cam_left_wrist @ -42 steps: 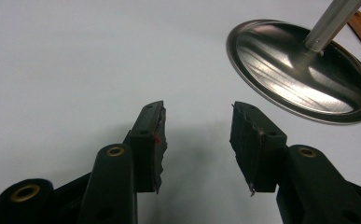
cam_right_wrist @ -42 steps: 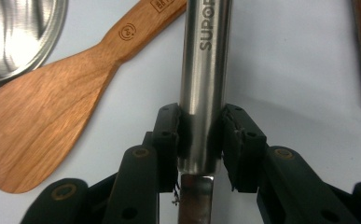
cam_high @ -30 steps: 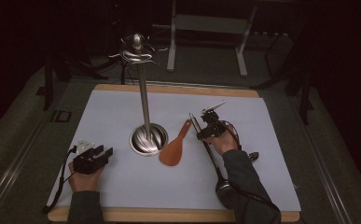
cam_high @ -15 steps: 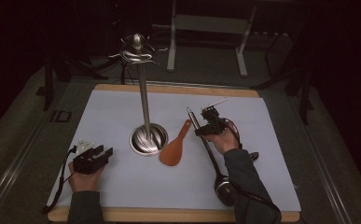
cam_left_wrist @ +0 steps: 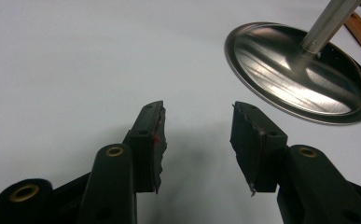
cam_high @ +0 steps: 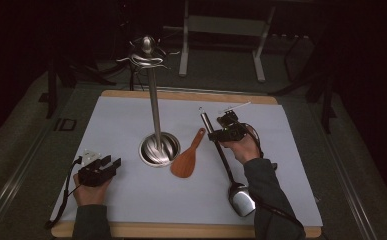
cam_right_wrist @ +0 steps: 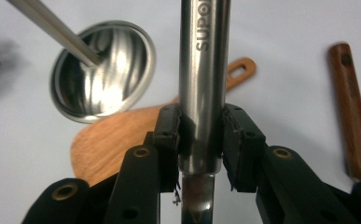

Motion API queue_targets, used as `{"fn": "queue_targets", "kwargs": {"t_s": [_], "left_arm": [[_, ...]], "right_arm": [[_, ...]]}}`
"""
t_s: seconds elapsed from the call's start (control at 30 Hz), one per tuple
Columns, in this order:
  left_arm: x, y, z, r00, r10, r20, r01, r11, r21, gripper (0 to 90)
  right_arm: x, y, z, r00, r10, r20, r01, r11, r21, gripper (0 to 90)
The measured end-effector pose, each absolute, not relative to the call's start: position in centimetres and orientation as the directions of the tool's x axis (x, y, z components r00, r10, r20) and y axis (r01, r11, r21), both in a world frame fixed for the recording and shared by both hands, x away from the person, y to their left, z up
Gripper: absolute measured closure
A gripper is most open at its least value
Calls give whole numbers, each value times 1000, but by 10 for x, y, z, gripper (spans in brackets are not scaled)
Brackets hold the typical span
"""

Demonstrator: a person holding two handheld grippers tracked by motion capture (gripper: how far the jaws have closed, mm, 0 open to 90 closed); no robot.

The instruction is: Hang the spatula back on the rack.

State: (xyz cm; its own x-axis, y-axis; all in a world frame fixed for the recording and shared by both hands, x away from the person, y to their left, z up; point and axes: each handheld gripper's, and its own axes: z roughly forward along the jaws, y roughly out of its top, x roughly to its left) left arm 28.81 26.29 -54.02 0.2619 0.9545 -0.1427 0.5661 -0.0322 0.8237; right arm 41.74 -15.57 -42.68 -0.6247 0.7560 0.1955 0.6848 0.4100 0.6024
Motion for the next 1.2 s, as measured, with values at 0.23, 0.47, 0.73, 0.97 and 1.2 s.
{"fn": "queue_targets", "kwargs": {"t_s": [0.23,0.47,0.73,0.97,1.2], "left_arm": [[288,263,-540,261,955,-142,567,-32,823,545],[288,263,-540,261,955,-143,568,-32,823,542],[288,263,-540,260,955,-144,568,-31,822,541],[288,263,-540,260,955,-143,568,-31,822,540],[288,263,-540,259,955,-145,569,-29,822,540]], "right_arm": [[414,-153,-421,-660,728,186,643,419,641,690],[410,-151,-411,-684,707,181,615,424,665,691],[404,-147,-403,-732,663,155,553,446,704,691],[400,-141,-394,-772,623,125,493,464,735,691],[396,-139,-387,-796,595,112,455,466,759,691]]}}
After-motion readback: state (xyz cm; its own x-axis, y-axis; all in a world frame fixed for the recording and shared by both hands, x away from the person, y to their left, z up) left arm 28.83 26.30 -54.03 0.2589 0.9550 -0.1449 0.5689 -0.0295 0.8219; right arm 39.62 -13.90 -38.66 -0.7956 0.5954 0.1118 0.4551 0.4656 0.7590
